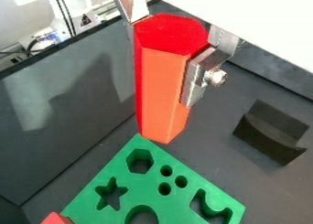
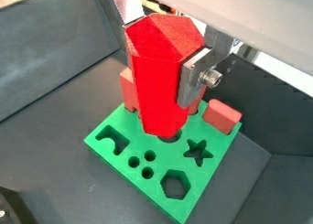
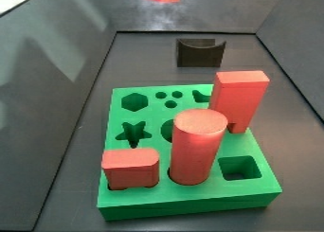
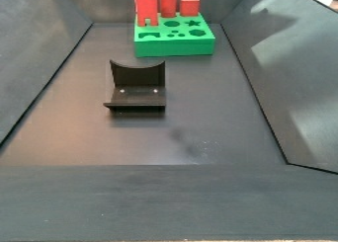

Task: Pick up the hexagon object. Move up. Move to above the board. Insert the hexagon object.
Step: Insert the hexagon object.

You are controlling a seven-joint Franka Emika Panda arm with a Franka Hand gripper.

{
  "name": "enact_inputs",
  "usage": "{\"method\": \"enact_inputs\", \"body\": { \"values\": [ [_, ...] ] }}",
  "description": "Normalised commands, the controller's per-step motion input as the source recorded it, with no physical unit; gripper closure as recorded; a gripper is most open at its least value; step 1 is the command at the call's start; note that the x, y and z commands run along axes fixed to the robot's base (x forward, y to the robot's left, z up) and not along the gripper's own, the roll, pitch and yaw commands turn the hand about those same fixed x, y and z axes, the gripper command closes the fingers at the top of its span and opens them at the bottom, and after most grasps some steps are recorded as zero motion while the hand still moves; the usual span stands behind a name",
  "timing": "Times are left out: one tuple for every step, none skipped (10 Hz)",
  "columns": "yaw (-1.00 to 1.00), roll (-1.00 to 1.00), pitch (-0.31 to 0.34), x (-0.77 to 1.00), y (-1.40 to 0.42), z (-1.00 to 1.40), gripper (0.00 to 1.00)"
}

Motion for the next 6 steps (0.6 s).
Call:
{"method": "enact_inputs", "body": {
  "values": [
    [0.16,0.0,-0.076,0.0,0.0,-0.35,1.0],
    [0.19,0.0,-0.097,-0.04,0.0,-0.42,1.0],
    [0.41,0.04,-0.154,-0.11,0.0,-0.56,1.0],
    [0.53,0.07,-0.177,-0.17,0.0,-0.55,1.0],
    [0.55,0.09,-0.197,-0.19,0.0,-0.58,1.0],
    [0.53,0.1,-0.204,-0.2,0.0,-0.6,1.0]
  ]
}}
